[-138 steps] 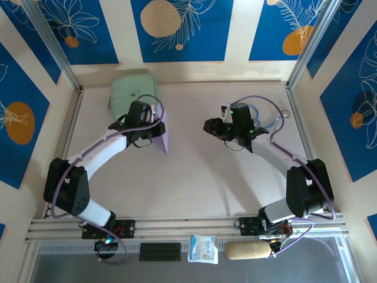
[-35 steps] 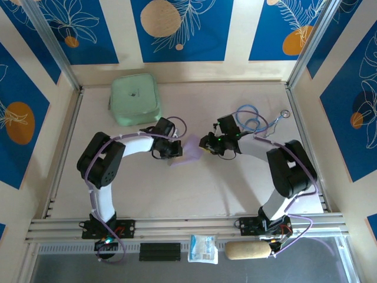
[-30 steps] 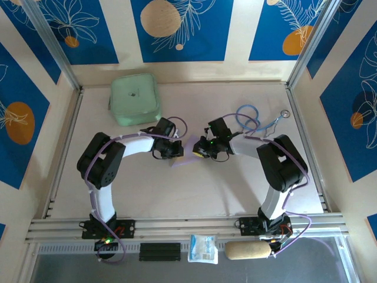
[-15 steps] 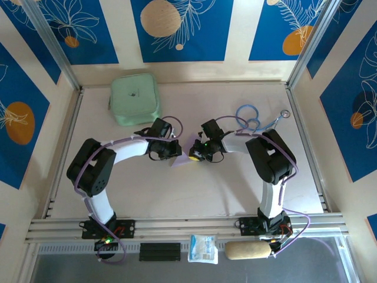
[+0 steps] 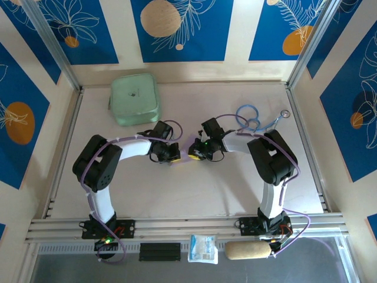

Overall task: Fold a paper plane with a square sheet of paper (pick it up from the middle)
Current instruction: Fold the wing for the fifth time at the center of the table.

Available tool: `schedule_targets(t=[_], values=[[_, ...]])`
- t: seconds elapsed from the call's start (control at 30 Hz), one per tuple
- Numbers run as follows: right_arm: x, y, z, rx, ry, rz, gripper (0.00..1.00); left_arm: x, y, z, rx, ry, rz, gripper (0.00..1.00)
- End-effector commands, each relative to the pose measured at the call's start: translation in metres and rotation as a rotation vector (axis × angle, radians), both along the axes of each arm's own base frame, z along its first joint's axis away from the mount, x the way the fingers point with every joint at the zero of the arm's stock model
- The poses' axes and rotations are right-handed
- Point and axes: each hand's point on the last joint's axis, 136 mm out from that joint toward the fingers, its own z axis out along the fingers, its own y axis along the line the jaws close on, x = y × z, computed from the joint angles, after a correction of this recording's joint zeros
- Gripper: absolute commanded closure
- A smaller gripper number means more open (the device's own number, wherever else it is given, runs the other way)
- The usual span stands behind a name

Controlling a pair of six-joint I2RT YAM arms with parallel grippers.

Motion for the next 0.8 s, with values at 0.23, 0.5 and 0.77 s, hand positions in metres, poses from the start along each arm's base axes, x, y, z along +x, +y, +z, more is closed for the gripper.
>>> schedule_targets(t=[0.23,0.5,0.77], values=[[-0.01,-0.046,0.015,-0.076,0.02,-0.275,0.66,-0.016,0.009,-0.023,0.035,0.11,0.146,0.99],[-0.012,-0.038,0.005,-0.068,0.07,-0.275,0.63,-0.009,-0.003,-0.001,-0.057,0.078,0.167,0.97],[-0.012,-0.036,0.005,-0.06,0.068,-0.273,0.61,0.013,-0.013,0.036,-0.083,-0.047,0.115,0.86]])
